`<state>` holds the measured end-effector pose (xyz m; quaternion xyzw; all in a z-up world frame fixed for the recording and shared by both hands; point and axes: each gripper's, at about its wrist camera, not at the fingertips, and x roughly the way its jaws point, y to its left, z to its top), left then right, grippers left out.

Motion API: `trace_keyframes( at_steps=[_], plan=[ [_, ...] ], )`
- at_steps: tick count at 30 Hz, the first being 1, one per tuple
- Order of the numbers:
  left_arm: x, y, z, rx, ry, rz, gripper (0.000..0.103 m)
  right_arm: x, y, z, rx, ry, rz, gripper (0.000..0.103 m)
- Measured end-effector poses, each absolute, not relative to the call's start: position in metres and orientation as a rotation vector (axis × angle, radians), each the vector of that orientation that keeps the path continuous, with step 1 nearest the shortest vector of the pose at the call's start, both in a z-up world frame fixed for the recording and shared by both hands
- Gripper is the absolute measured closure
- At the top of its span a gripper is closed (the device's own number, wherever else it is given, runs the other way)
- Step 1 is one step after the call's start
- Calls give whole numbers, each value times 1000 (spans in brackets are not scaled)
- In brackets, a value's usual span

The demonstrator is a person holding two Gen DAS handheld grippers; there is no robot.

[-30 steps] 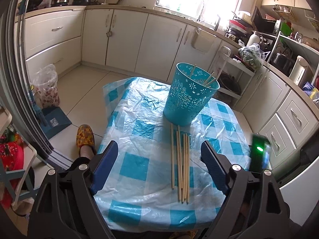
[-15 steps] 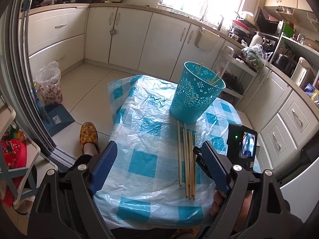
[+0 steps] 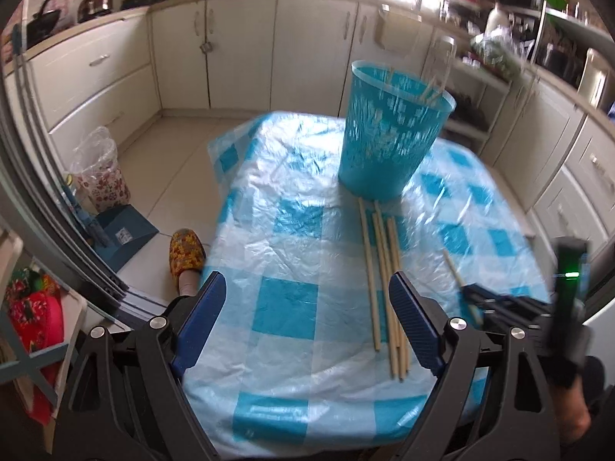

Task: Organize utensils
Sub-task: 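Lower the left gripper to the remaining sticks and close on one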

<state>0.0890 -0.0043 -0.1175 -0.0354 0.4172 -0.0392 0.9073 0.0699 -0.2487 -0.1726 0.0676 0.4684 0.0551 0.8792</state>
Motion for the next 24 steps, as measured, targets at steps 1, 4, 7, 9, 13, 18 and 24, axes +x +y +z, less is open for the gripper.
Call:
trace_keyframes(
  at_steps=[1,4,7,9,13,18,24],
  plan=[
    [98,-8,-125,-65,881,-80,20,71,-251,-173,165,976,120,93],
    [121,-18,-139,-30,910,-77,20,70,-254,-175,194,978,128,93],
    [143,-30,-149,16,922,-69,20,68,-254,-176,218,980,140,93],
    [160,-36,-157,23,940,-63,20,67,-254,-174,223,977,146,93],
    [190,-51,-171,49,968,-61,23,65,-256,-175,246,976,157,92],
    [216,-65,-186,87,993,-67,31,65,-256,-176,253,972,162,92],
    [234,-70,-198,91,1020,-79,40,66,-256,-177,255,965,165,92]
  ],
)
